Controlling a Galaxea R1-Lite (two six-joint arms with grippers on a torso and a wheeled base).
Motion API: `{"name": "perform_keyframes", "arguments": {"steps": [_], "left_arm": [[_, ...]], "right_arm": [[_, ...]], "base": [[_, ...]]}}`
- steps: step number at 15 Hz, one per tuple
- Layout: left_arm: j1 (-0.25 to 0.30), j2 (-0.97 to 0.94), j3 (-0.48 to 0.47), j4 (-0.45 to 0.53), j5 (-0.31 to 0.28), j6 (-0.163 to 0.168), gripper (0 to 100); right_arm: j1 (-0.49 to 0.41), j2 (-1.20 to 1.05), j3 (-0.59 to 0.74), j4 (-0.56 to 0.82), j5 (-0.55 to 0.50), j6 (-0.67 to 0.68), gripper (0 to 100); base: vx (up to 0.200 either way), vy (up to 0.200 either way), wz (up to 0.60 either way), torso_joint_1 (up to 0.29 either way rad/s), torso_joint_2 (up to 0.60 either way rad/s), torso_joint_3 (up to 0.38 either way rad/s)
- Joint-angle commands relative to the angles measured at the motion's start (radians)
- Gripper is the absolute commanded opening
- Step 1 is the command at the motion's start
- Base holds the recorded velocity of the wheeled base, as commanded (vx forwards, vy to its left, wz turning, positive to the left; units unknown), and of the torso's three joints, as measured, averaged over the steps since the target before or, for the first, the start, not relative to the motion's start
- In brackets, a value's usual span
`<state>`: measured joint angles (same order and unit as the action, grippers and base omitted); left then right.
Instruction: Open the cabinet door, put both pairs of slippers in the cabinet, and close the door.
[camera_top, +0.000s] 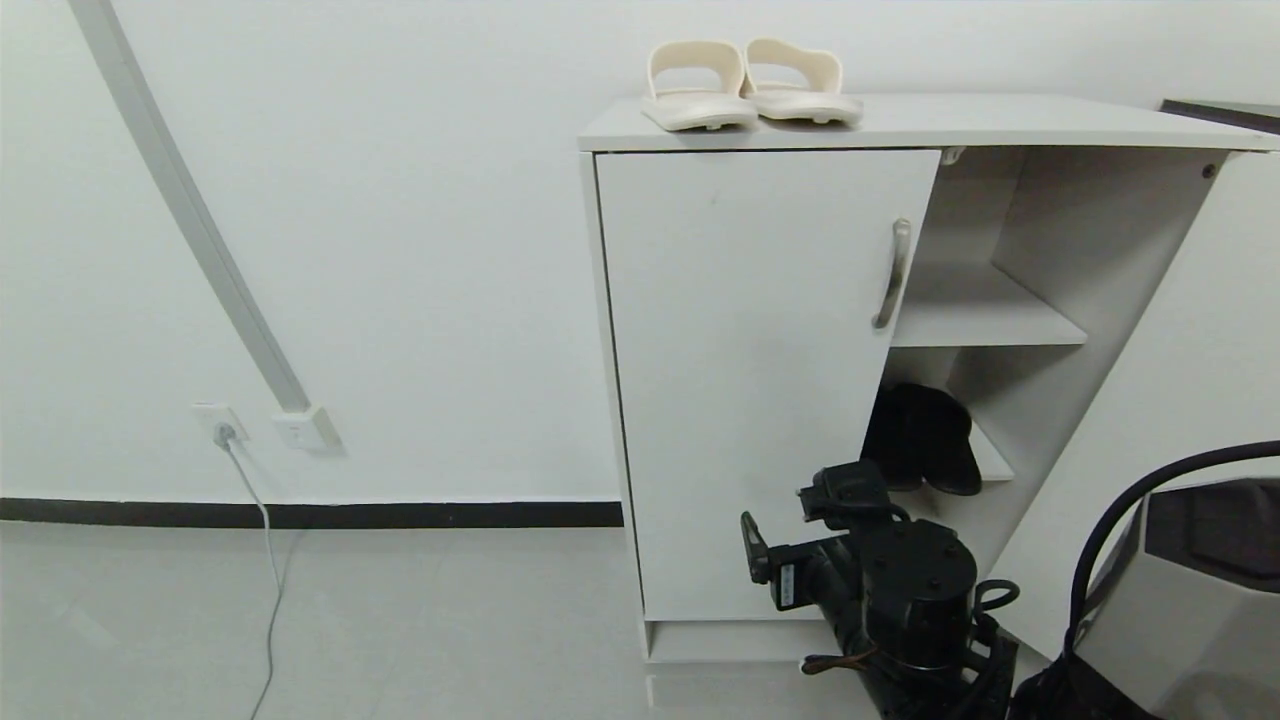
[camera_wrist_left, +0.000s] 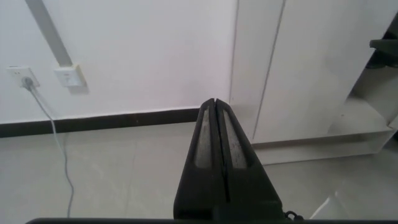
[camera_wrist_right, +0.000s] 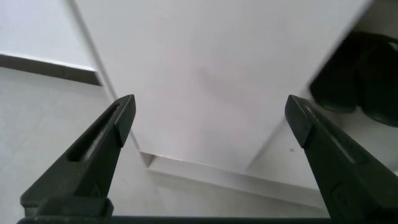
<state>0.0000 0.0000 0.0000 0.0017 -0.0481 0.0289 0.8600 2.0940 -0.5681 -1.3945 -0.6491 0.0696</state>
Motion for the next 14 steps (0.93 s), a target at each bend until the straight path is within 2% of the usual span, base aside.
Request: {"name": "perform_keyframes", "arguments": {"steps": [1, 11, 14], "left_arm": [[0.0, 0.002, 0.0, 0.0, -0.001, 0.0, 0], [0.0, 0.002, 0.0, 0.0, 0.001, 0.0, 0], [0.0, 0.002, 0.0, 0.0, 0.001, 0.0, 0]], "right_arm": [[0.001, 0.001, 0.001, -0.001, 0.002, -0.001, 100], [-0.001, -0.002, -0.003, -0.003, 0.002, -0.014, 100], [-0.001, -0.002, -0.001, -0.001, 0.002, -0.014, 100]], "base": [[0.0, 0.0, 0.0, 0.0, 0.0, 0.0], [0.0, 0.0, 0.0, 0.0, -0.01, -0.006], [0.0, 0.0, 0.0, 0.018, -0.26, -0.29]]}}
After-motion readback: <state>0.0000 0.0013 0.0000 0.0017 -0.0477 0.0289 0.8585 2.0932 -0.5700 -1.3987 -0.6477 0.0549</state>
